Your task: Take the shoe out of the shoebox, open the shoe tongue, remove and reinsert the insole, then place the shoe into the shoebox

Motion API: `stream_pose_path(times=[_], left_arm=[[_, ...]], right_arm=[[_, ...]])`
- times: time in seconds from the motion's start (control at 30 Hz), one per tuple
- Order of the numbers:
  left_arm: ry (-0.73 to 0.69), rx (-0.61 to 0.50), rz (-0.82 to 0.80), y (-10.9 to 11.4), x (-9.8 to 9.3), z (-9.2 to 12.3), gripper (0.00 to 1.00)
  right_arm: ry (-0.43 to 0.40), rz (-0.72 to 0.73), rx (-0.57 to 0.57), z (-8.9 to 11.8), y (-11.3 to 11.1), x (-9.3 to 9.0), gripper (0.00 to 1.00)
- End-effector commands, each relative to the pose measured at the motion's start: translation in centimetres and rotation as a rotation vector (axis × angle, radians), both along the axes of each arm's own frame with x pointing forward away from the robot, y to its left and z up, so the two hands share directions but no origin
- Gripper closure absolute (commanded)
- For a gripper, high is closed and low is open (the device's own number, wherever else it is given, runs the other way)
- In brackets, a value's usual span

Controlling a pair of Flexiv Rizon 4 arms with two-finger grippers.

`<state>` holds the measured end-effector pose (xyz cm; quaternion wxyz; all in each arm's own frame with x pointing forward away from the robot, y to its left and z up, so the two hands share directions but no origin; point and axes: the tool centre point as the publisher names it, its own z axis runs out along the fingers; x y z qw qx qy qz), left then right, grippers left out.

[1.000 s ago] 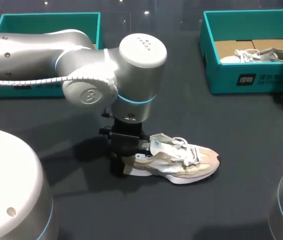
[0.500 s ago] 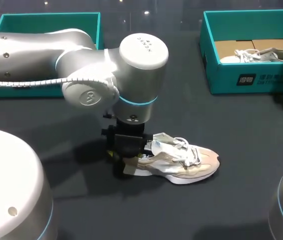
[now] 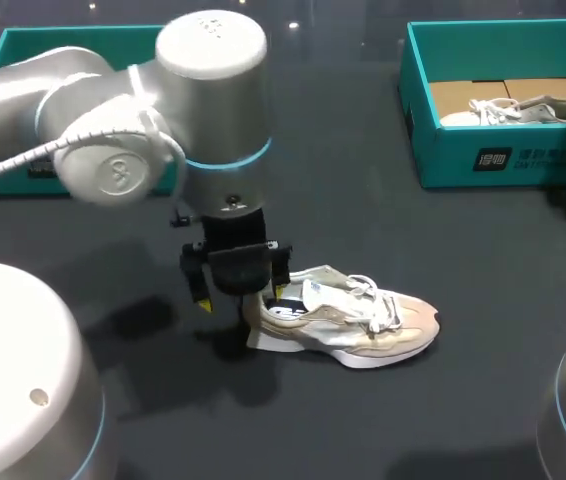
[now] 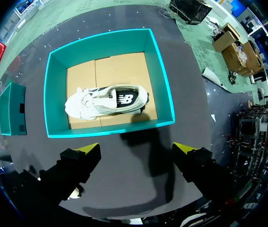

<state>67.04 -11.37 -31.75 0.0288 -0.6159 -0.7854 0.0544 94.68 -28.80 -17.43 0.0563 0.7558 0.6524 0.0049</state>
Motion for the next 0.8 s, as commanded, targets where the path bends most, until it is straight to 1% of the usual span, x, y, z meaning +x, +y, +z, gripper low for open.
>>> stream_pose_path(times=[0.03, 0.07, 0.1, 0.47, 0.5, 0.57, 0.6, 0.67, 0.8], left_arm=[[0.023, -0.264, 0.114, 4.6, -1.0, 1.7, 0.0], [0.035, -0.24, 0.124, 4.9, -1.1, 1.9, 0.0], [0.009, -0.176, 0.101, 5.2, -1.3, 2.5, 0.0], [0.009, -0.176, 0.101, 5.2, -1.3, 2.5, 0.0], [0.012, -0.204, 0.168, 5.4, -1.3, 2.8, 0.0], [0.05, -0.297, 0.275, 6.1, -1.5, 3.2, 0.0], [0.067, -0.332, 0.319, 6.5, -1.6, 3.3, 0.0], [0.095, -0.377, 0.471, 7.3, -1.5, 3.2, 0.0], [0.174, -0.509, 0.671, 9.3, -1.6, 3.3, 0.0]], right_arm=[[-0.001, -0.001, -0.001, 0.0, 0.0, 0.0, 0.0], [-0.001, -0.001, -0.001, 0.0, 0.0, 0.0, 0.0], [-0.001, -0.001, -0.001, 0.0, 0.0, 0.0, 0.0], [-0.001, -0.001, -0.001, 0.0, 0.0, 0.0, 0.0], [-0.001, -0.001, -0.001, 0.0, 0.0, 0.0, 0.0], [-0.001, -0.001, -0.001, 0.0, 0.0, 0.0, 0.0], [-0.001, -0.001, -0.001, 0.0, 0.0, 0.0, 0.0], [-0.001, -0.001, -0.001, 0.0, 0.0, 0.0, 0.0], [-0.001, -0.001, -0.001, 0.0, 0.0, 0.0, 0.0]])
